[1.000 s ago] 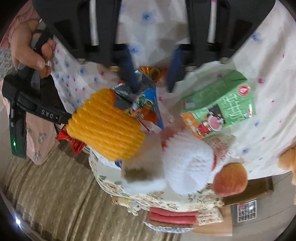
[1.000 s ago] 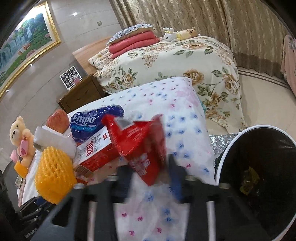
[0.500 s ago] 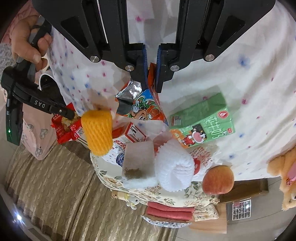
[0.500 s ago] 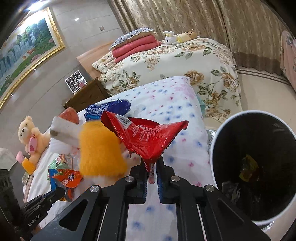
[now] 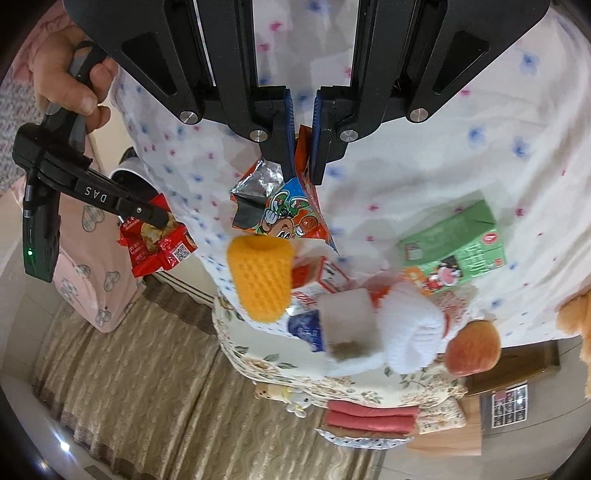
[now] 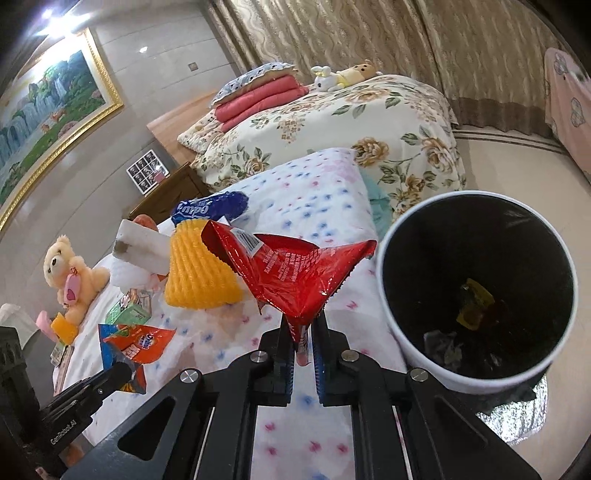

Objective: Collect trash
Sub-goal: 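Carry both bags over the trash bin and open both tools to drop them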

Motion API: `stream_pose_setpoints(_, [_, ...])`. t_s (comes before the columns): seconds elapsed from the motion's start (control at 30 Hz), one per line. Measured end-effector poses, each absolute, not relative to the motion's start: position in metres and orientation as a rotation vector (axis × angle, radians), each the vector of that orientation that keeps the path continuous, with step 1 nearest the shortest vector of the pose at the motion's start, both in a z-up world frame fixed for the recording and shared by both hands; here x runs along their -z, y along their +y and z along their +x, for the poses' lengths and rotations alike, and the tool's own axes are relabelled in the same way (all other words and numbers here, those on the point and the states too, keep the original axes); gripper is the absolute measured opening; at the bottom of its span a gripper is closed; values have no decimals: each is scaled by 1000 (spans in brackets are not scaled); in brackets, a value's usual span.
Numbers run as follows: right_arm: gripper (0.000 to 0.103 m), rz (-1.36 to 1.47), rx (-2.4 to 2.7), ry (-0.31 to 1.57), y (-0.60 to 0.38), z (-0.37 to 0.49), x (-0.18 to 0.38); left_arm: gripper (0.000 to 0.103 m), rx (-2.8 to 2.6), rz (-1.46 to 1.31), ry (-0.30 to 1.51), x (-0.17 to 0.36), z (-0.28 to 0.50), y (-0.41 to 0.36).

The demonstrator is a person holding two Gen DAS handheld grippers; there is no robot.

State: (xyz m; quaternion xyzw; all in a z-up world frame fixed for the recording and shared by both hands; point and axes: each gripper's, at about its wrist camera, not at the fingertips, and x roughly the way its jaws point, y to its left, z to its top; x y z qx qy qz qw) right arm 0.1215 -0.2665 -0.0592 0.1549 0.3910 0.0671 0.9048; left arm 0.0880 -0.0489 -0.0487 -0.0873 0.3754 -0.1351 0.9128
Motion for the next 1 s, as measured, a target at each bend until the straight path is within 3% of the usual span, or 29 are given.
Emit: stream_pose_setpoints(1.0, [8,397,28,783,-357,90,60,7,466,-72,777,37,113,-163])
